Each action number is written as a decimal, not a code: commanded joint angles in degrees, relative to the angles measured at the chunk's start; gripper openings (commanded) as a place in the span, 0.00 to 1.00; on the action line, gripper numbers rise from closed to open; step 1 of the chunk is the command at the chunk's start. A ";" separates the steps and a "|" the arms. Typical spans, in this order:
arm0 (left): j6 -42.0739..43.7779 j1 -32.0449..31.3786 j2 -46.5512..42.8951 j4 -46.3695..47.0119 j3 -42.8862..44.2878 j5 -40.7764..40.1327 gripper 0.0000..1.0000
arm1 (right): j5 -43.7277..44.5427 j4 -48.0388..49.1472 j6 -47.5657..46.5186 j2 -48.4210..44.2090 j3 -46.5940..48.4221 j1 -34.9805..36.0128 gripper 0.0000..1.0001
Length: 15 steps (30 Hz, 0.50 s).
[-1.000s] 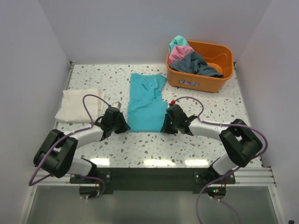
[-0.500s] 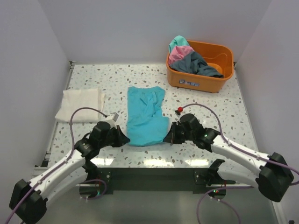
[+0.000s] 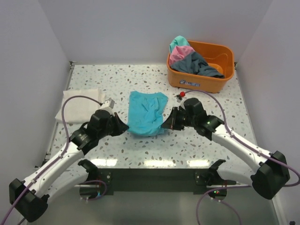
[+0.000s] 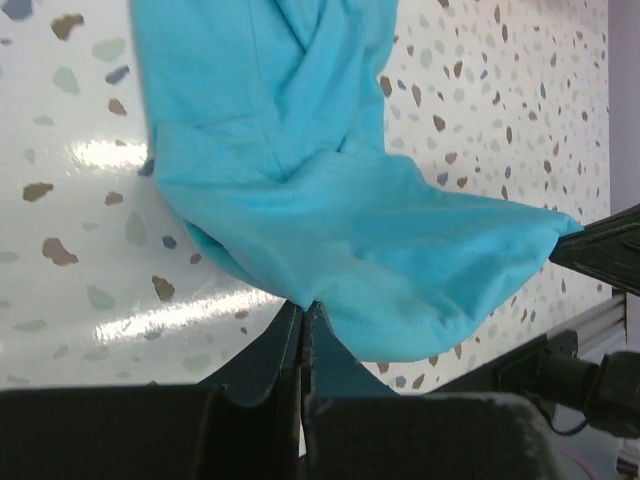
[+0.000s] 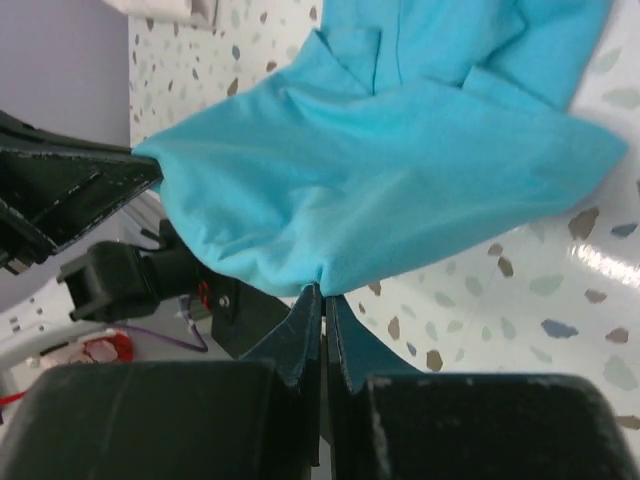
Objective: Fold and stack the t-shirts
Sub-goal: Fold the tshirt
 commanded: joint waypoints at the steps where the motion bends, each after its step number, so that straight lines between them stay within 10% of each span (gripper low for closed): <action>1: 1.69 2.24 4.46 4.71 5.29 -5.85 0.00 | -4.42 2.88 -4.11 4.77 6.99 -3.40 0.00; 15: 7.41 13.32 23.20 13.51 19.09 -3.74 0.00 | -14.36 11.67 -4.21 21.48 17.91 -15.10 0.00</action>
